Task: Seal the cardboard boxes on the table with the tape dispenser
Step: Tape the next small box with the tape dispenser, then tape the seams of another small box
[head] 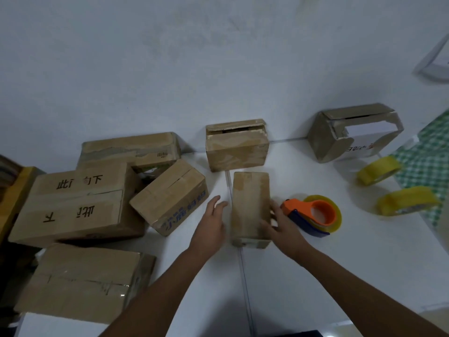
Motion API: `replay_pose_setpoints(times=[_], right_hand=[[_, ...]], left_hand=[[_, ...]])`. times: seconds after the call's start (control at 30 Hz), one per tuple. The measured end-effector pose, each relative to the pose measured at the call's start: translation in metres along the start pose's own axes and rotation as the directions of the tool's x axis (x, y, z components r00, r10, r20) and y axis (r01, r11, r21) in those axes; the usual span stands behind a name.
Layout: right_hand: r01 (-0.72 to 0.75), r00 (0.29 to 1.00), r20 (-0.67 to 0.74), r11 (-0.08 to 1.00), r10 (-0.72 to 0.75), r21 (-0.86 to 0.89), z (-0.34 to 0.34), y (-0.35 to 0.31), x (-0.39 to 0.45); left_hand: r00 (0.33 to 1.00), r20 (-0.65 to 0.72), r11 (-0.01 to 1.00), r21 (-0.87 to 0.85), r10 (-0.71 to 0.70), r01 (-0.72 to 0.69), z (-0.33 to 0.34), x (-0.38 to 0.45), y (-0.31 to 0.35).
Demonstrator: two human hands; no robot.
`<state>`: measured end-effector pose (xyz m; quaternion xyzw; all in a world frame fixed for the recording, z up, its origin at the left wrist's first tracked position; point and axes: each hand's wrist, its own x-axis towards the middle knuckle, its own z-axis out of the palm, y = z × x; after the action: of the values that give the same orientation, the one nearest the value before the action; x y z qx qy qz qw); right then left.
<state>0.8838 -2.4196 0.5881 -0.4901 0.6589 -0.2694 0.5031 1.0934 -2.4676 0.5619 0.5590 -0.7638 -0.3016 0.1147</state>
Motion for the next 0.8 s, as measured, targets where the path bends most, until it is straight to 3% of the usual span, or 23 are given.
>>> replay_pose_setpoints(times=[0.07, 0.13, 0.23, 0.33, 0.47, 0.53, 0.63, 0.8], right_hand=[[-0.057, 0.992, 0.111, 0.998, 0.054, 0.028, 0.019, -0.002, -0.011], [-0.067, 0.982, 0.177, 0.997, 0.059, 0.039, 0.037, -0.002, -0.02], [-0.07, 0.994, 0.081, 0.997, 0.068, 0.033, 0.04, -0.001, -0.02], [-0.115, 0.993, -0.04, 0.993, 0.115, 0.024, 0.027, 0.0, -0.012], [-0.133, 0.989, -0.069, 0.991, 0.134, 0.022, 0.011, -0.002, 0.004], [-0.124, 0.988, -0.091, 0.991, 0.128, 0.051, 0.004, -0.005, 0.015], [-0.105, 0.983, -0.145, 0.992, 0.114, 0.071, -0.012, -0.006, 0.032], [-0.124, 0.966, -0.234, 0.992, 0.114, -0.03, -0.051, 0.007, 0.052]], left_hand=[[1.0, 0.0, 0.998, 0.058, 0.019, -0.019, 0.002, 0.004, 0.012], [0.992, 0.11, 0.962, 0.271, -0.054, 0.023, 0.005, 0.004, 0.013], [0.985, 0.163, 0.874, 0.486, -0.061, -0.027, 0.004, -0.009, -0.005], [0.992, 0.103, 0.87, 0.493, -0.069, 0.01, -0.011, -0.022, -0.028], [0.984, 0.058, 0.832, 0.543, -0.168, 0.11, -0.026, -0.031, -0.038], [0.993, -0.026, 0.824, 0.556, -0.111, 0.107, -0.027, -0.027, -0.025], [0.984, -0.164, 0.895, 0.445, 0.071, 0.009, -0.025, 0.003, 0.006], [0.992, -0.026, 0.921, 0.375, 0.125, -0.106, -0.022, 0.109, 0.037]])
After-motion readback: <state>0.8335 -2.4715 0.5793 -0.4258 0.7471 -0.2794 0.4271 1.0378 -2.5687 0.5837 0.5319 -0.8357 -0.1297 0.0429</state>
